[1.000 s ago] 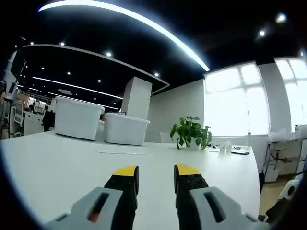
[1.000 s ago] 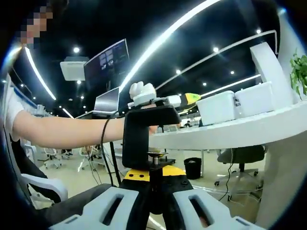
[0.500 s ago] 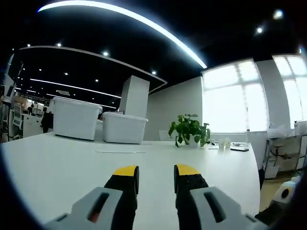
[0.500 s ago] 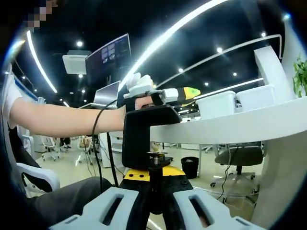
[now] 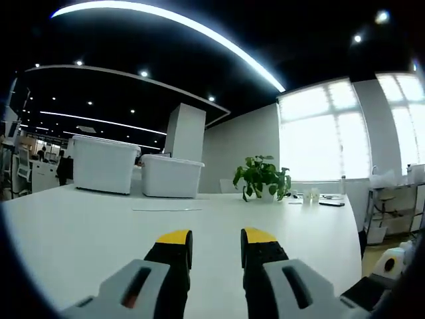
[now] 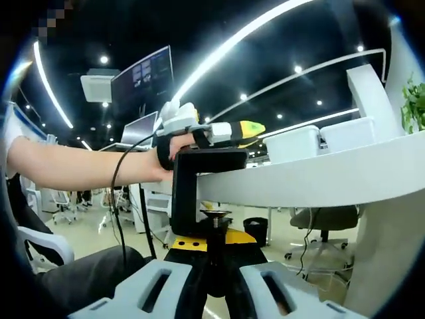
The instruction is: Clamp the fixed fixture on the desktop, loosen the retaining clip, secure it to the edge of the desk, and tighten the retaining clip.
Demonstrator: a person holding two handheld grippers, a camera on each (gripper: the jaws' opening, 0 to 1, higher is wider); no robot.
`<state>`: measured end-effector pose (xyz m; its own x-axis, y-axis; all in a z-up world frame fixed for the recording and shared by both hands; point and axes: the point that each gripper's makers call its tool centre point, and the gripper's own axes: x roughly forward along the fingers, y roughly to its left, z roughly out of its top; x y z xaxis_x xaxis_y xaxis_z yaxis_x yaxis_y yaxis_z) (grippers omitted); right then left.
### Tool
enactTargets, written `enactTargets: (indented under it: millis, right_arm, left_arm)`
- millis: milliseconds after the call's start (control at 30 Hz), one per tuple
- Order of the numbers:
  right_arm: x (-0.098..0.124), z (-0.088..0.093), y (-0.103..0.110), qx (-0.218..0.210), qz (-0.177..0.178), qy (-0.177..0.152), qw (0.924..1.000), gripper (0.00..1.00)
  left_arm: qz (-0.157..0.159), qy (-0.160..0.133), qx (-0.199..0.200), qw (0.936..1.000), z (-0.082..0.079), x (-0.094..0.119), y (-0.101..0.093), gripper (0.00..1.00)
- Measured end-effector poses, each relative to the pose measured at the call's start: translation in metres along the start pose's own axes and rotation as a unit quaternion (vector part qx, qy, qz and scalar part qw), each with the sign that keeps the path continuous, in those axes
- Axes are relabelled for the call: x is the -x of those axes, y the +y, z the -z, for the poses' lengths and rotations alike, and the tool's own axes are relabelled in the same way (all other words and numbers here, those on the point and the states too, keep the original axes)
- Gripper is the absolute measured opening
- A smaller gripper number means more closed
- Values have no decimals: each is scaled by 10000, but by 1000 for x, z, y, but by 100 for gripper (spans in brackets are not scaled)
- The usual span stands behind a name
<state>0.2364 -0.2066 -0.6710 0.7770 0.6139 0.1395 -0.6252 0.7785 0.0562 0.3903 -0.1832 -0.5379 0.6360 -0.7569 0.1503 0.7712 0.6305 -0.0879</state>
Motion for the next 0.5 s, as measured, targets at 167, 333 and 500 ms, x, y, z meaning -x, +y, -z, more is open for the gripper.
enactTargets:
  millis: [167, 333, 500]
  right_arm:
    - [-1, 1, -7, 76, 68, 11, 9999, 4]
    - [-4, 3, -11, 43, 91, 75, 9999, 4]
    - [-4, 4, -21, 89, 181, 133, 9997, 4]
  left_arm:
    - [5, 7, -26, 10000, 1, 2, -5, 31]
    - [1, 35, -64, 10000, 3, 2, -6, 31]
    - [12, 63, -89, 9999, 4, 3, -9, 31]
